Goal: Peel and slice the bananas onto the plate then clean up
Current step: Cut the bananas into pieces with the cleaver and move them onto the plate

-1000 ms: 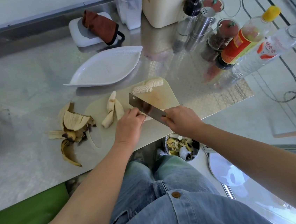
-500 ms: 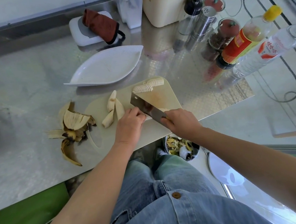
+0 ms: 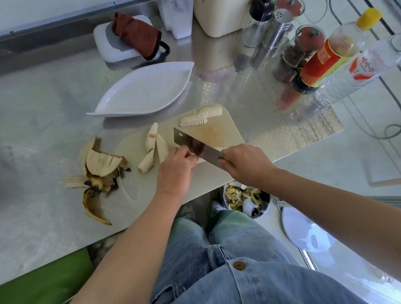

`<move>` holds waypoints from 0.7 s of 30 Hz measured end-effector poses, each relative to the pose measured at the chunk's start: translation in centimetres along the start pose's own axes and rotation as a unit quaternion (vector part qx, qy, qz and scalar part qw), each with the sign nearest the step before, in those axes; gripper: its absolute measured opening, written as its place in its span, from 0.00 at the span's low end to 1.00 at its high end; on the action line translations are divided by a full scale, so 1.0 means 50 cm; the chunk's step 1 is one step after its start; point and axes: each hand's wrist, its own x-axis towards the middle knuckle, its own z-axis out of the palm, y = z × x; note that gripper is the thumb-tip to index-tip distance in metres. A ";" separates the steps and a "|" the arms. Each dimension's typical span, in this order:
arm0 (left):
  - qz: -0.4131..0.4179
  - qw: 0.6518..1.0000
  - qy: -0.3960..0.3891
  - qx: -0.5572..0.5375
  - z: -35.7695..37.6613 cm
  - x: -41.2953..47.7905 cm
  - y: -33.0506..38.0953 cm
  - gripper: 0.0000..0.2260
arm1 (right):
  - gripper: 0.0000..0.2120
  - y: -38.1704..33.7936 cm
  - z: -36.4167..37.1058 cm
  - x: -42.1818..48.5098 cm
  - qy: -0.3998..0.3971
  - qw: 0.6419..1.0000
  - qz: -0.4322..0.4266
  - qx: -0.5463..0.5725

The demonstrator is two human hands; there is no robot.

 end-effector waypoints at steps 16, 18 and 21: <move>0.011 0.999 -0.017 -0.046 -0.005 -0.004 -0.014 0.09 | 0.13 -0.003 0.001 -0.002 0.014 0.999 0.010 0.034; 0.012 0.999 -0.019 -0.045 -0.006 -0.004 -0.013 0.08 | 0.13 -0.003 -0.003 -0.001 0.008 1.000 0.005 0.026; 0.013 0.999 -0.022 -0.047 -0.007 -0.003 -0.014 0.07 | 0.13 -0.001 -0.003 0.000 0.005 1.000 0.003 0.019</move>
